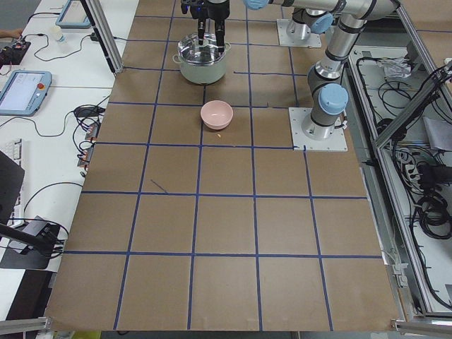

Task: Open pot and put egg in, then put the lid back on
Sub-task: 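Carry the glass lid back over the pot and lower it on with the right gripper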

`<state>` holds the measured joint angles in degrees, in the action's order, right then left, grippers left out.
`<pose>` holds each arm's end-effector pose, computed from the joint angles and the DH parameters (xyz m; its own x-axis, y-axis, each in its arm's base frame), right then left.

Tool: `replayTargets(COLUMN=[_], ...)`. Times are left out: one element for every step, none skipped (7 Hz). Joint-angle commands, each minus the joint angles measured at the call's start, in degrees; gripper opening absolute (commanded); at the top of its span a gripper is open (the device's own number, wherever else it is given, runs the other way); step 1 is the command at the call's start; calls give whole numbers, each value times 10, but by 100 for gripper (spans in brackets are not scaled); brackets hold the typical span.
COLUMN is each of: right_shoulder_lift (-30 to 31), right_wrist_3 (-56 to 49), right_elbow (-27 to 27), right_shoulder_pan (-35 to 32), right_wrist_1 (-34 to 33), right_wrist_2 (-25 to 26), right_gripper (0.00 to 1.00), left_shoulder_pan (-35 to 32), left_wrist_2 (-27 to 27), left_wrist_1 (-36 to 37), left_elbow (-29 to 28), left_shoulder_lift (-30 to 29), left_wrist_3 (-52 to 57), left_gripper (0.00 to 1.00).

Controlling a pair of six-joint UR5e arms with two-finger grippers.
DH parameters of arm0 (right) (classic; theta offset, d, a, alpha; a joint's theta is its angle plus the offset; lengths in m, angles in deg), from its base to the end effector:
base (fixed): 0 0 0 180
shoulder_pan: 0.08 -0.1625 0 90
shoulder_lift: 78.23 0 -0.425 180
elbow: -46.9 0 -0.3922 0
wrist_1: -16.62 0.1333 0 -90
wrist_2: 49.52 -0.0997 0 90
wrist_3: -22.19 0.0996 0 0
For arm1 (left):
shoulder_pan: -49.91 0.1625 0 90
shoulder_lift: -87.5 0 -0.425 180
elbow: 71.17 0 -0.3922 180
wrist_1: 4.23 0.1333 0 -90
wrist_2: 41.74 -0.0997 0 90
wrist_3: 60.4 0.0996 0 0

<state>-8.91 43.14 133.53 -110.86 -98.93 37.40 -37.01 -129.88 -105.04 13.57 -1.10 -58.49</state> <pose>0.3558 -0.5468 0.3593 -0.9949 -0.0067 -0.1009 0.0049 0.9934 -0.1148 -0.1110 -0.4781 0.5264 -0.9991 -0.0228 0.0348 -0.0203 0.9973 0.0712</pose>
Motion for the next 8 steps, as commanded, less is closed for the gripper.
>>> replayTargets(right_shoulder_lift=[0, 0, 1, 1, 2, 7, 25, 41], right_wrist_3=[0, 0, 2, 2, -2, -11, -28, -50], right_elbow=[0, 1, 5, 4, 2, -1, 3, 3], right_shoulder_pan=[0, 1, 1, 1, 7, 24, 52, 89], right_wrist_1=[0, 0, -1, -3, -13, -21, -27, -17], right_wrist_2=[0, 1, 1, 0, 0, 7, 17, 17], right_gripper=[60, 62, 63, 65, 67, 70, 81, 94], left_shoulder_pan=[0, 1, 1, -1, -1, 0, -1, -2], left_wrist_2=[-1, -3, -3, -1, -2, -2, 1, 1], left_wrist_1=[0, 0, 0, 0, 0, 0, 0, -1], left_elbow=[0, 0, 0, -1, -1, -1, -1, -2], left_shoulder_lift=[0, 0, 0, 0, 0, 0, 1, 1], left_wrist_3=[-1, -1, -1, -2, -2, -2, -2, -2], left_gripper=[100, 100, 100, 100, 100, 100, 100, 100])
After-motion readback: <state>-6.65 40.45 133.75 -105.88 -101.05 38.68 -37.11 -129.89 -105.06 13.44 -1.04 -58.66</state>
